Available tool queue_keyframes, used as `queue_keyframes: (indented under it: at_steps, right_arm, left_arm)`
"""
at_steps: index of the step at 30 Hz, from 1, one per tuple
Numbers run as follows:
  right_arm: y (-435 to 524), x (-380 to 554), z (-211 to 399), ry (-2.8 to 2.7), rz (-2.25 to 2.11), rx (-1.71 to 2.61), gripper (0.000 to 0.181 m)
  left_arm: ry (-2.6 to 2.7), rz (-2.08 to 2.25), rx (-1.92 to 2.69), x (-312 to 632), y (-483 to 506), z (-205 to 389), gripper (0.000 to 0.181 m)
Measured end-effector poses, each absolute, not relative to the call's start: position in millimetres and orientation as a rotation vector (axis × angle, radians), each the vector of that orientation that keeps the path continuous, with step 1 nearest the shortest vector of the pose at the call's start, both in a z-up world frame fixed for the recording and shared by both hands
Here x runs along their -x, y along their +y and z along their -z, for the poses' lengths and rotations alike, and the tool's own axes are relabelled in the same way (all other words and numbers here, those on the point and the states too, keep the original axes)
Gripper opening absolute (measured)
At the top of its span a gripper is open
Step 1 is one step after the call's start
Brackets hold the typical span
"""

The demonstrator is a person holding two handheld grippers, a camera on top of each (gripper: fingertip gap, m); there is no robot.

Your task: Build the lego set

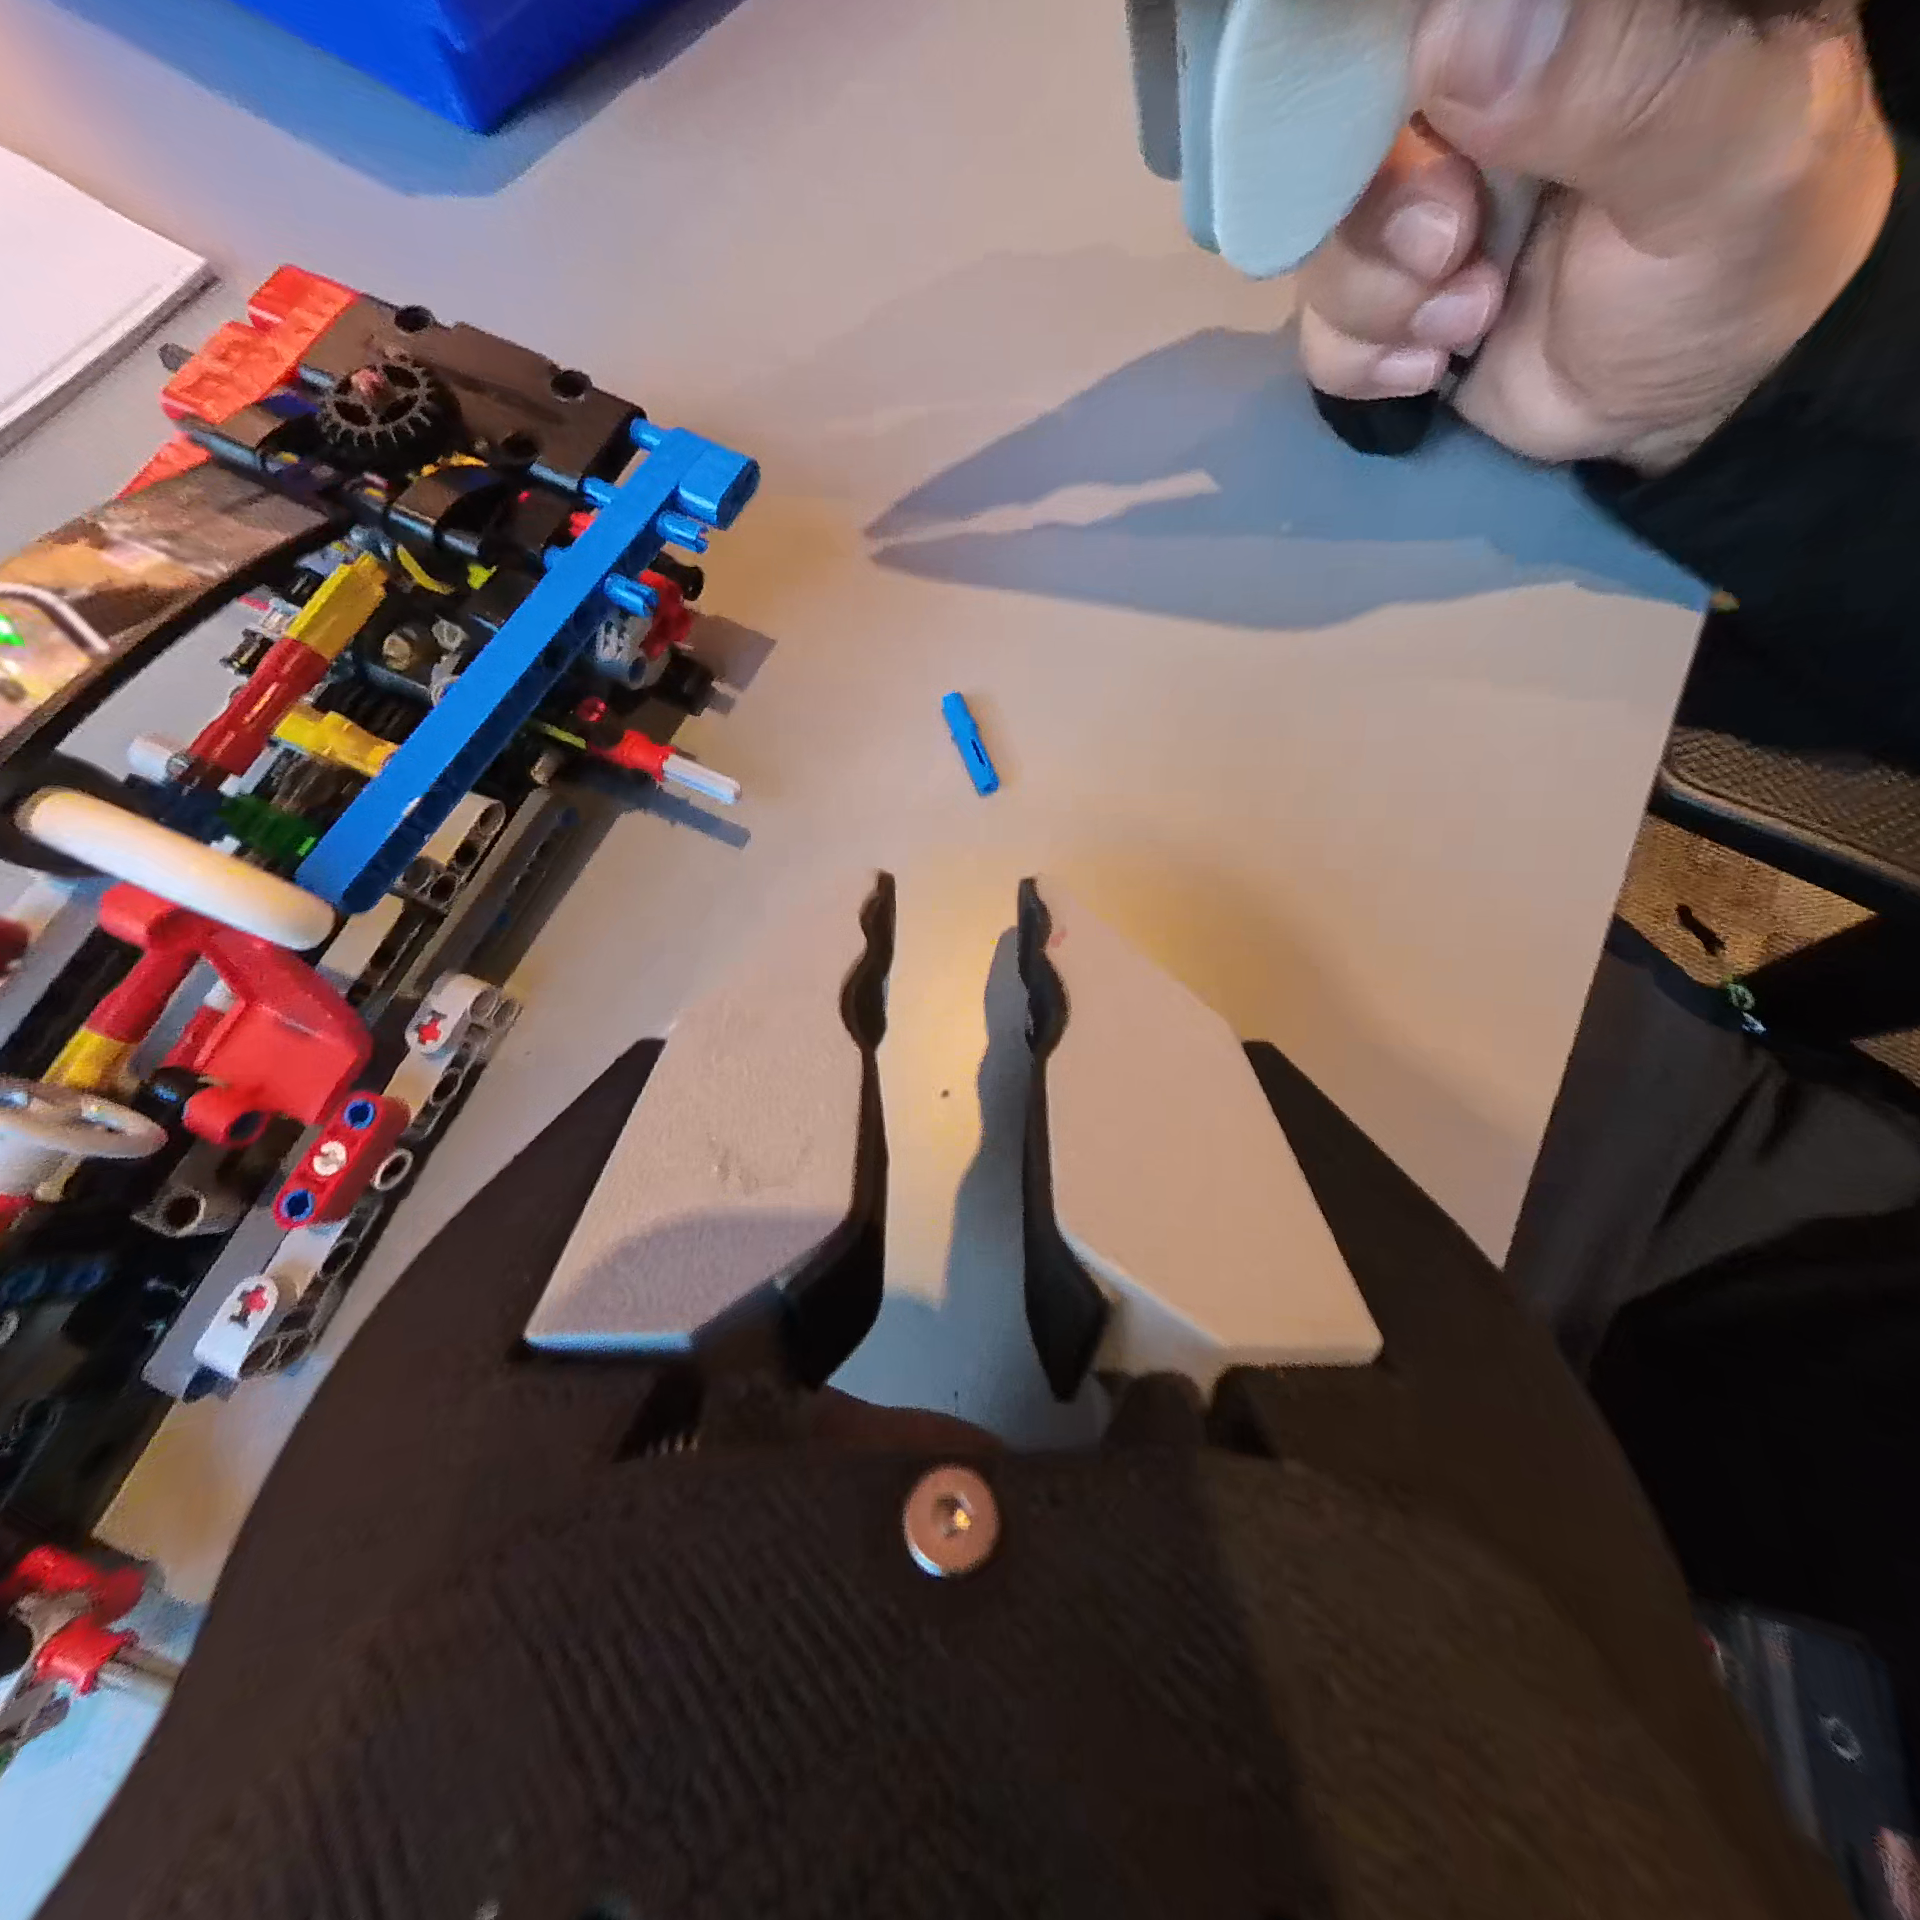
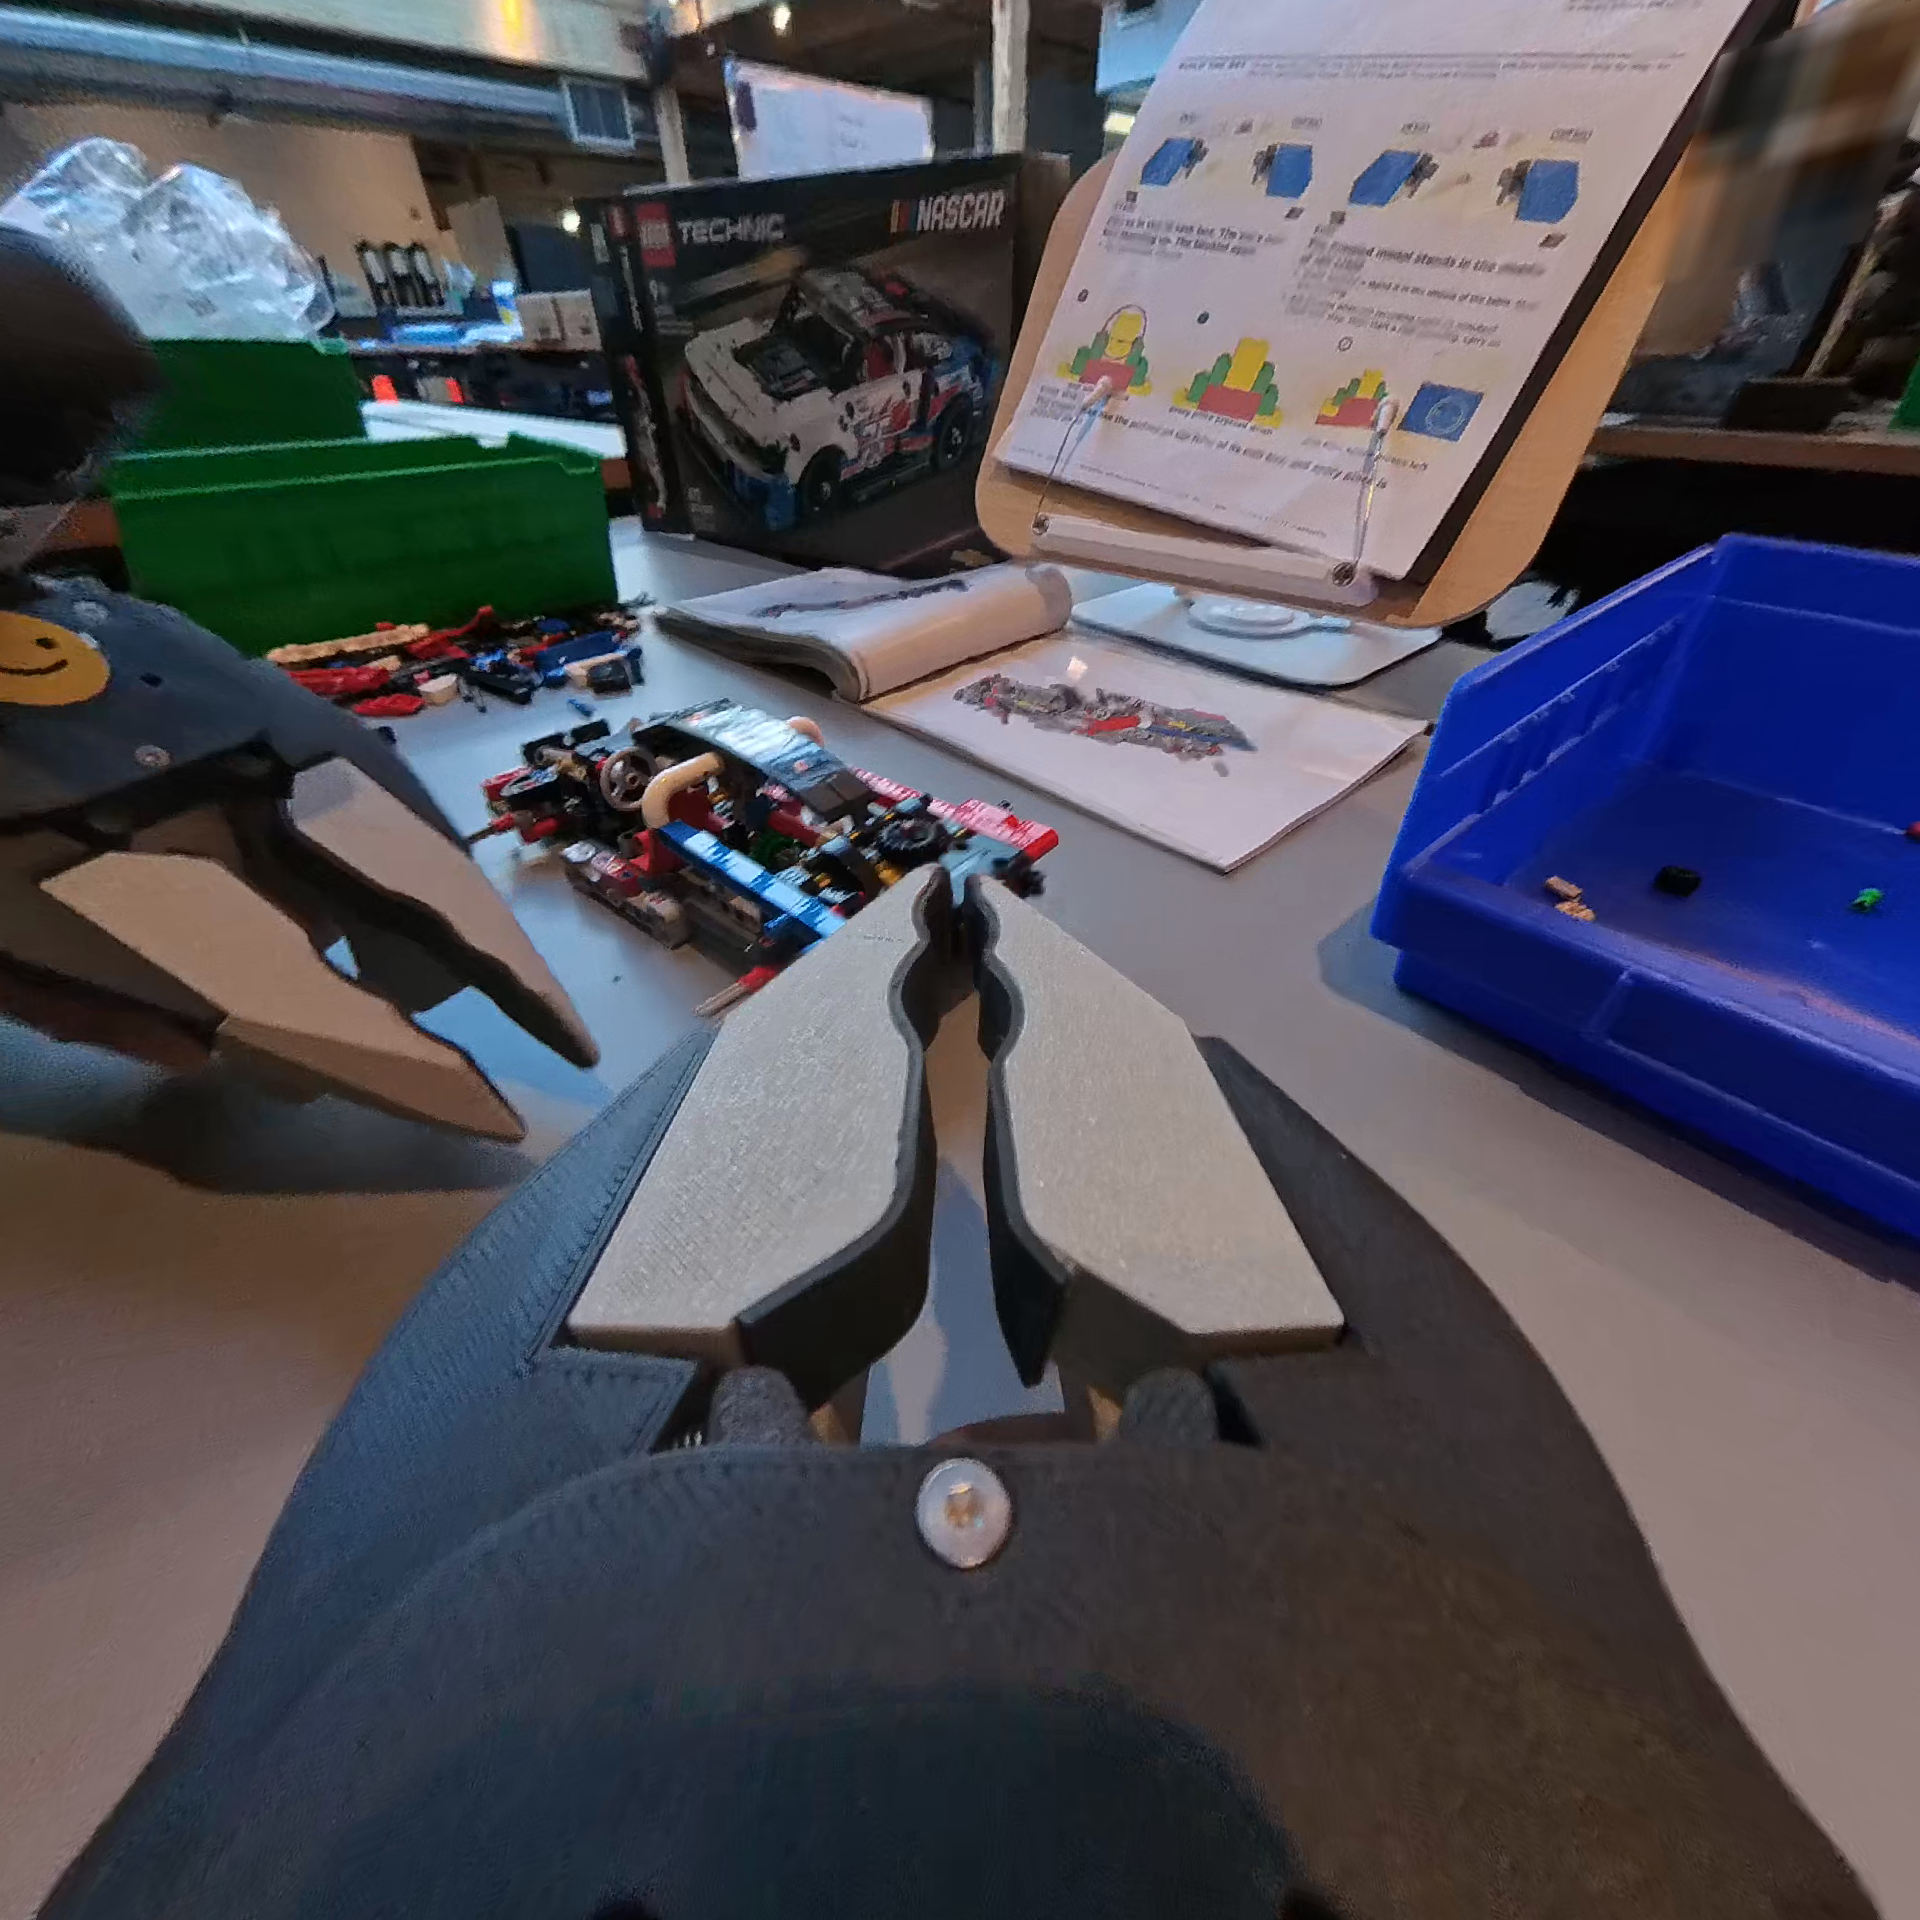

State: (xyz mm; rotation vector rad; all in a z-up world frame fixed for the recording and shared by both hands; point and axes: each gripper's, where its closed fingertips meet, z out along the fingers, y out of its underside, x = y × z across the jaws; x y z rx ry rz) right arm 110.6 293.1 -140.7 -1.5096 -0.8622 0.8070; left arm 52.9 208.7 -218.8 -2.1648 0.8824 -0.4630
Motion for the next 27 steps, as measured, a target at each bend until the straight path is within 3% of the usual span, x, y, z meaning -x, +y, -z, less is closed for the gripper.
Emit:
queue_keyframes:
  at_steps: [13,27]
  right_arm:
    - [247.2,-104.5,185.0,-0.975,-0.729,1.812,0.006]
    - [233.6,-93.3,198.4,-1.121,-0.756,1.844,0.011]
  left_arm:
    - [0.761,0.444,2.243,23.6,175.5,233.1,0.022]
    - [0.681,0.399,2.209,49.7,161.9,225.9,0.023]
